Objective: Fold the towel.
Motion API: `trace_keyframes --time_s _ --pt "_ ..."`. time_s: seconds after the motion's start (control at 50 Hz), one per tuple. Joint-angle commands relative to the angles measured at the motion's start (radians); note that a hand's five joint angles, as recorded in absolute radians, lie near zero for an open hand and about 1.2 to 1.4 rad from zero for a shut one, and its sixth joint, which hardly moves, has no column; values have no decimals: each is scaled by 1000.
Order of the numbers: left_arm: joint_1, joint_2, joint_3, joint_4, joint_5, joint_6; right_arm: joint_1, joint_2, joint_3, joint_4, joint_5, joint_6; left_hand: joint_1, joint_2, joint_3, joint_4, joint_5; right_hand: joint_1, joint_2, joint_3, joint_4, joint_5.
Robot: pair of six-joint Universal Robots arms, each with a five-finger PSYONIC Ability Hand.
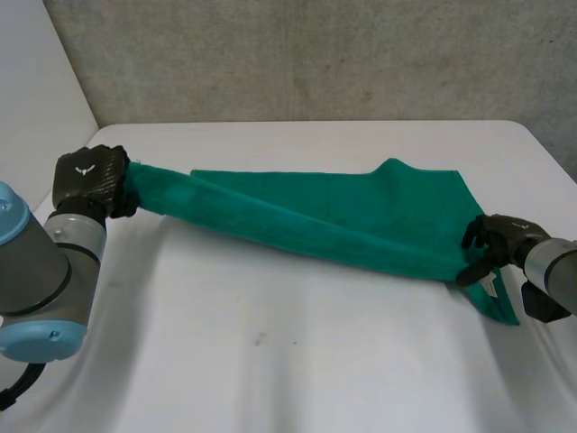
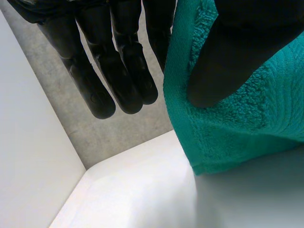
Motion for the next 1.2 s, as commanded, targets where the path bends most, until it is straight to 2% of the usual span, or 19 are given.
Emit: trace_keyframes --time_s 0.02,0.32,0.4,0.42,0.44,0.74,0.76,0.8,0.92,1.2 --pt "30 18 -27 -7 2 4 -18 -34 60 12 -84 -15 241 196 203 201 271 317 242 237 238 246" --pt "103 87 -74 -65 77 2 -55 -39 142 32 -116 -78 241 196 203 201 271 322 247 243 244 252" --pt "103 87 -76 -76 77 2 -57 -39 155 15 -116 -118 241 196 203 201 271 565 491 486 487 495" --pt "104 87 -76 -79 77 2 -55 -39 157 9 -116 -125 241 196 203 201 271 674 599 595 595 604" --pt "103 87 -77 -82 77 2 -57 -40 162 -2 -115 -145 241 196 203 201 271 898 823 819 819 827" --pt "122 123 -96 -163 87 2 -51 -226 197 1 -116 -314 241 196 203 201 271 900 825 821 821 830" --pt "124 123 -97 -163 87 2 -48 -230 211 1 -119 -322 241 196 203 201 271 671 596 592 593 601" --pt "127 123 -99 -163 87 1 -46 -226 218 1 -119 -326 241 196 203 201 271 450 375 371 371 380" --pt "130 118 -99 -162 87 1 -51 -212 244 -2 -125 -330 241 196 203 201 271 208 134 129 130 138" --pt "150 46 -54 -156 87 4 -51 -212 310 -8 -139 -330 241 196 203 201 271 70 -5 -9 -8 0"
